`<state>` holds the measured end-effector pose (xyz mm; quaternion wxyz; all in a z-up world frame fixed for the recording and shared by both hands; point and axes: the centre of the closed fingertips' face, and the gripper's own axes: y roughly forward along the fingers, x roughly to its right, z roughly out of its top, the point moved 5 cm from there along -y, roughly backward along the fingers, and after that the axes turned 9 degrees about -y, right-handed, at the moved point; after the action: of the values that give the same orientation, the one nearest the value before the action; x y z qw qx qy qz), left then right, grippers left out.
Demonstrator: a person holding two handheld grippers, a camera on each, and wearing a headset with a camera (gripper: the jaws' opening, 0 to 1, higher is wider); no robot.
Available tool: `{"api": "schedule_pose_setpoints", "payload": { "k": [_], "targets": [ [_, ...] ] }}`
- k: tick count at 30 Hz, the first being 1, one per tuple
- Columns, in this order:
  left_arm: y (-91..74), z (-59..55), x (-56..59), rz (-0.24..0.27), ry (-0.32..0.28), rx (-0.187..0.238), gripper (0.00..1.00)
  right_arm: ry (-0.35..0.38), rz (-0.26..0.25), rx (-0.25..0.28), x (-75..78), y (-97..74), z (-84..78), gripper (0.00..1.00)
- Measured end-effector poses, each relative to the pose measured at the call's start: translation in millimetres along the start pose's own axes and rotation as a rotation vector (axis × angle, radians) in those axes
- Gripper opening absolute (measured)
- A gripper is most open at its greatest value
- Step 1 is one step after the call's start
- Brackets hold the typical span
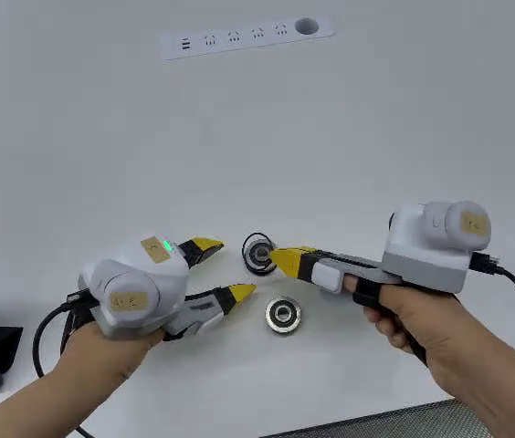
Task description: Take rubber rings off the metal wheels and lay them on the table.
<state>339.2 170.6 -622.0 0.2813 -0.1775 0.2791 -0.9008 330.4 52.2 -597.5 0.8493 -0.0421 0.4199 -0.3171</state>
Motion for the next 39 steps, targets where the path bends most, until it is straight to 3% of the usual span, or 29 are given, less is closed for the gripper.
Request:
{"api": "schedule_pose_setpoints", "payload": {
  "k": [11,26,37,39],
  "targets": [
    [-0.5,-1.8,0.4,-0.001,-0.003,0.0,0.4,0.038,-0.079,0.017,19.1,-35.5,-9.6,0.02],
    [-2.0,-3.2,-0.3,0.002,-0.011,-0.003,0.39,0.093,-0.169,0.033,45.0,-66.9,-21.3,0.02],
    [-1.7,-3.5,0.4,0.002,-0.01,-0.006,0.39,0.121,-0.222,0.008,57.1,-76.2,-31.1,0.02],
    [-1.9,-3.0,0.1,0.003,-0.011,-0.006,0.39,0.094,-0.233,-0.012,58.3,-75.8,-32.9,0.02]
  ]
}}
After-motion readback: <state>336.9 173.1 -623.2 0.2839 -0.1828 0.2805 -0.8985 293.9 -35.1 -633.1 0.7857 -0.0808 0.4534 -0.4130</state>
